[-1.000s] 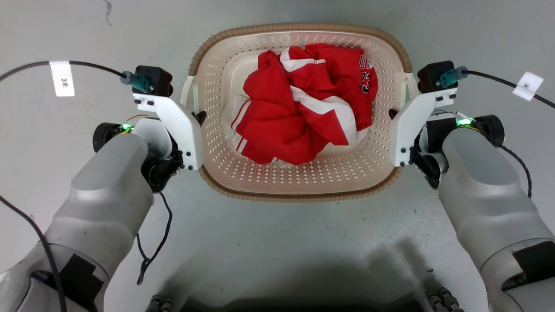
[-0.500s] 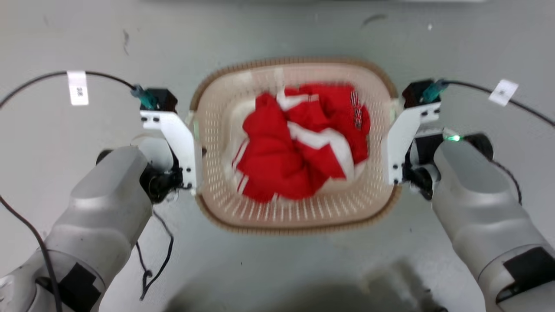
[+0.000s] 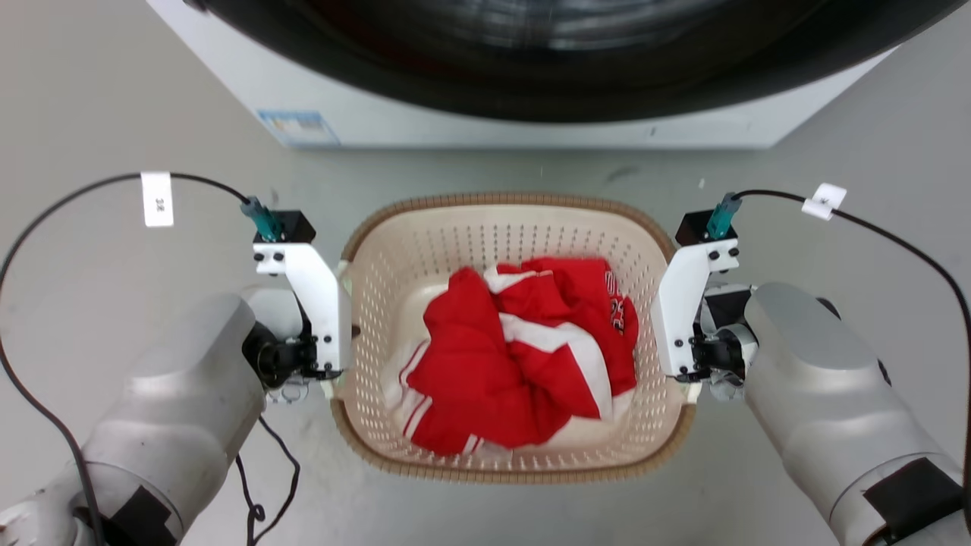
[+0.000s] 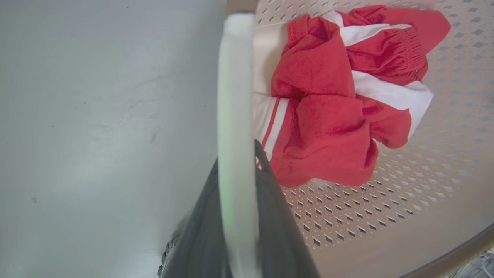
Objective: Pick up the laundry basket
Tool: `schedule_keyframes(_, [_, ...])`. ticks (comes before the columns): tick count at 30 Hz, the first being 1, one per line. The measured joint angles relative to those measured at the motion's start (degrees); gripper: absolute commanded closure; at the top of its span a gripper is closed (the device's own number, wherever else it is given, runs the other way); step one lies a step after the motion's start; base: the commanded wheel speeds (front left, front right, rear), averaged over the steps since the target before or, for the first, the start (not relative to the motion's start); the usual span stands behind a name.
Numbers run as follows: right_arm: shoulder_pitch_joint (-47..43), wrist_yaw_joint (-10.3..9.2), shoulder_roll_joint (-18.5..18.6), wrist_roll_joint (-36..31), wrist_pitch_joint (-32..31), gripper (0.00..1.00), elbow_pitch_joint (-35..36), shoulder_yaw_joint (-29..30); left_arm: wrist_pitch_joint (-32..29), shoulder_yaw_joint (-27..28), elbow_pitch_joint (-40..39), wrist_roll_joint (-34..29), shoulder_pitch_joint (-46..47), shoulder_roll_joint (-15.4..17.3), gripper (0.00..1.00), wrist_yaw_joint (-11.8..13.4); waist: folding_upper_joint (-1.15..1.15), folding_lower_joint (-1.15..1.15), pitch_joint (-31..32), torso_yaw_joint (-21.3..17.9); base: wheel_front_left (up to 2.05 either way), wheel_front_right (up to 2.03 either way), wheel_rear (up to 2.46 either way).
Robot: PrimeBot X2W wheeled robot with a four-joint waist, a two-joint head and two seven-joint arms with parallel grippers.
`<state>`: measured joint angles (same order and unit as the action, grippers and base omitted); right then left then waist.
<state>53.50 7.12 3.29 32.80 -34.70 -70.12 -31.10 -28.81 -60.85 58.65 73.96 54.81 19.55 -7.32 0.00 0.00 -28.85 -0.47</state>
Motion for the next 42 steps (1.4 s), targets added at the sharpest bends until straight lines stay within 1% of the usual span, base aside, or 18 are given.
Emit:
schedule_keyframes(4, [-1.03,0.0,-0.01,2.04,-3.61,1.0,-0.36,-1.3,-2.86,-0.49,0.71,1.67,-1.15,-0.05,1.0,0.0,0.0,0.0,4.65,-0.24,0.0,0.0,0.0])
schedule_keyframes(15, [-3.19,0.0,-0.07,4.16,-7.0,1.0,-2.48,-2.43,-6.46,-1.96,2.72,3.96,-3.41,-1.75,1.0,0.0,0.0,-0.01,16.16,-0.69,0.0,0.0,0.0])
schedule_keyframes(18, [-3.75,0.0,-0.05,4.49,-7.48,1.0,-2.82,-2.72,-7.16,-2.27,3.16,4.35,-4.25,-2.13,1.0,0.0,0.0,-0.01,19.02,-0.73,0.0,0.0,0.0])
schedule_keyframes(19, [-3.75,0.0,-0.05,4.49,-7.48,1.0,-2.82,-2.72,-7.16,-2.27,3.16,4.35,-4.25,-2.13,1.0,0.0,0.0,-0.01,19.02,-0.73,0.0,0.0,0.0])
schedule_keyframes(20, [-4.22,0.0,-0.08,4.68,-7.64,1.0,-2.91,-2.83,-7.39,-2.52,3.46,4.47,-4.52,-2.31,1.0,0.0,0.0,-0.01,20.8,-0.74,0.0,0.0,0.0])
schedule_keyframes(25, [-5.23,0.0,-0.05,5.14,-7.97,1.0,-3.32,-3.12,-8.43,-3.05,4.36,5.15,-5.81,-3.18,1.0,0.0,0.0,-0.02,25.0,-0.68,0.0,0.0,0.0])
schedule_keyframes(32, [-6.44,0.0,-0.07,5.86,-8.24,1.0,-3.59,-3.2,-9.35,-3.24,5.46,6.06,-6.78,-3.97,1.0,0.0,0.0,-0.02,29.16,-0.48,0.0,0.0,0.0])
schedule_keyframes(42, [-9.47,0.0,0.03,6.39,-8.71,1.0,-3.86,-4.0,-9.42,-3.39,6.3,7.13,-9.56,-4.97,1.0,0.0,0.0,-0.01,32.18,-0.14,0.0,0.0,0.0])
